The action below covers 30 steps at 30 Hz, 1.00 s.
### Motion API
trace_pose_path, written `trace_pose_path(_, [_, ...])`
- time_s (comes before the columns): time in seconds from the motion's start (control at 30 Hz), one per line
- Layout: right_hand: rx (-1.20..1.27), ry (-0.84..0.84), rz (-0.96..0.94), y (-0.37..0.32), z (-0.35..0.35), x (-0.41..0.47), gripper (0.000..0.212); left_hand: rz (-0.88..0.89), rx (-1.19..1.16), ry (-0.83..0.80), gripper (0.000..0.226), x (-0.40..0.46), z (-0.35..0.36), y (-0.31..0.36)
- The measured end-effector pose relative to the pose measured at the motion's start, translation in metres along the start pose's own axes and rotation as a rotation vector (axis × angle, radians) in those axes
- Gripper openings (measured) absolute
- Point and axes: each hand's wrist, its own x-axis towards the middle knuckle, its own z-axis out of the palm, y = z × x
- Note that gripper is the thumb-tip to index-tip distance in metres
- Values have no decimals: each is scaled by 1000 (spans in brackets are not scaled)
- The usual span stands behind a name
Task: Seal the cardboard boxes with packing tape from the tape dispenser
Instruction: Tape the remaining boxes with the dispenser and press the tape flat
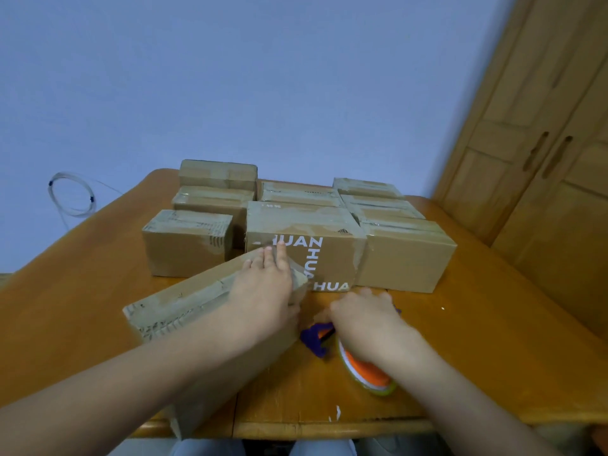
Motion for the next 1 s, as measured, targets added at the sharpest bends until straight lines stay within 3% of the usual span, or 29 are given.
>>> trace_pose_path(0.07, [52,80,5,33,-1,-8,64,19,-13,-3,99,-1,-1,0])
trace_pose_path(0.17, [258,70,-6,67,11,-6,82,71,-3,4,100,-3,-1,-1])
trace_pose_path(0.4, [931,56,-78,101,73,21,81,361,8,-15,105,-19,-5,-20])
trace_pose_path(0.53, [1010,106,2,111,93,36,72,431,-14,-110,105,-17,-11,-39])
trace_pose_path(0.7, [776,148,98,116,97,39,66,474,-124,-186,107,-19,-11,-63])
trace_pose_path(0.77, [711,324,111,105,91,32,64,492,-233,-209,106,-22,-13,-68])
trace_pose_path(0.87, [904,692,-14,62,77,15,66,457,-443,-93,88,-21,-16,-72])
trace_pose_path(1.0, [950,918,-297,-2,71,14,67,326,-529,9,61,-11,-9,-74])
